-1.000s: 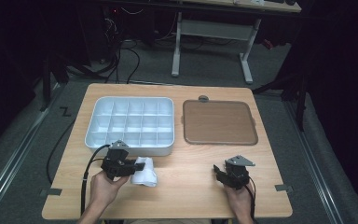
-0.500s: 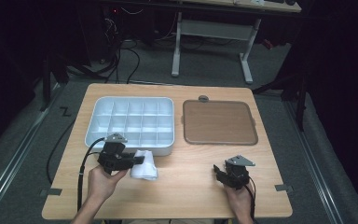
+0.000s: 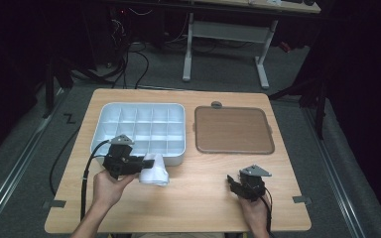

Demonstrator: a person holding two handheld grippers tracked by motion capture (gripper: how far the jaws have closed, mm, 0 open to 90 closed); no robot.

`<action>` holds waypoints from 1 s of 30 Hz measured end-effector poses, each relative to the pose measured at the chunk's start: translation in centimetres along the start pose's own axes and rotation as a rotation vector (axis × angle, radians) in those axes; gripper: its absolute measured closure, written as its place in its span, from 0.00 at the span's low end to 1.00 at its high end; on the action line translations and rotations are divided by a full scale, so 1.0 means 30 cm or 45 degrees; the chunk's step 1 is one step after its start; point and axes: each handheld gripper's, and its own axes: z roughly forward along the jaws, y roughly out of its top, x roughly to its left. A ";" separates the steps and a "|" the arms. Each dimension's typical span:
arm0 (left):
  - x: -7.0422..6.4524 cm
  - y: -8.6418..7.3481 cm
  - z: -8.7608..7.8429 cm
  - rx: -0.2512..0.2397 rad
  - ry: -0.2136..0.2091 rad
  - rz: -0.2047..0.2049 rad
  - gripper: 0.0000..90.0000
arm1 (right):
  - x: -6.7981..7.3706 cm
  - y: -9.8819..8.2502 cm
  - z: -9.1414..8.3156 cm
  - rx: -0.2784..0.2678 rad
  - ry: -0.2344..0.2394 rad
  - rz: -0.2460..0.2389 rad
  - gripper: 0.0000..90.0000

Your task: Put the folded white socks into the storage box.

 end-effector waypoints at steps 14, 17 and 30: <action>-0.008 0.077 0.004 -0.016 -0.038 0.004 0.81 | -0.001 0.000 0.001 -0.001 -0.002 -0.003 0.51; -0.012 0.118 0.005 -0.023 -0.085 -0.026 0.81 | 0.000 0.000 0.001 0.000 -0.005 -0.004 0.51; -0.018 0.212 0.017 -0.046 -0.087 -0.009 0.81 | 0.002 0.001 0.001 0.001 -0.014 0.013 0.51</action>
